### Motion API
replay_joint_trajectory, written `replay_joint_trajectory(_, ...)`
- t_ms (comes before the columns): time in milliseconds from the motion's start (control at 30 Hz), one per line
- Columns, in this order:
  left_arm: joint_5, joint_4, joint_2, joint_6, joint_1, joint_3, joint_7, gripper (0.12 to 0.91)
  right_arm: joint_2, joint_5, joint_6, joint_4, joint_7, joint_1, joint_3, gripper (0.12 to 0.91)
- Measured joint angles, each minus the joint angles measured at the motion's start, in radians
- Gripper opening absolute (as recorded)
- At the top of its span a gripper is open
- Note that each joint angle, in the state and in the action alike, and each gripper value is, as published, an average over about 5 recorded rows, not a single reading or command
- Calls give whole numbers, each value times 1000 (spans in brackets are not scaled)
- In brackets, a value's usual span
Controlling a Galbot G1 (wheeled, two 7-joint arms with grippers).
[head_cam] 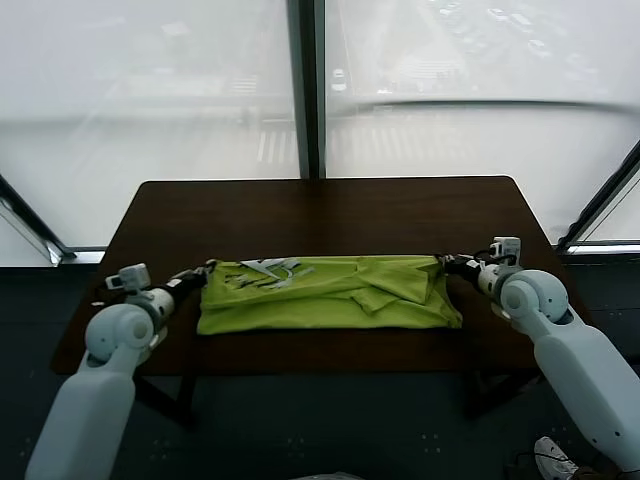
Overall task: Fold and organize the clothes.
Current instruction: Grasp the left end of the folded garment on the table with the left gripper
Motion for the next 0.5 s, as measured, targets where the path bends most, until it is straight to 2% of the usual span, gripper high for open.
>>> replay_joint_trajectory(100,-1,1,1,-6,-4,1,4,249,7,-1,23,0,-12,-4,3,171)
replay_joint_trajectory(167,3,0,1,-15,-6,4,8,333,7,-7,48,3,-29,-8,4,229)
replay_joint_trajectory(267,10,-3,1,-34,-8,8,12,515,0,-33,99,12,-60,-17,4,397)
replay_joint_trajectory(400,16,-15,10,-46,-3,8,14,758,-19,-68,194,30,-97,-37,2,661)
replay_joint_trajectory(500,21,-29,23,-48,3,7,12,876,-39,-91,277,50,-118,-61,2,822)
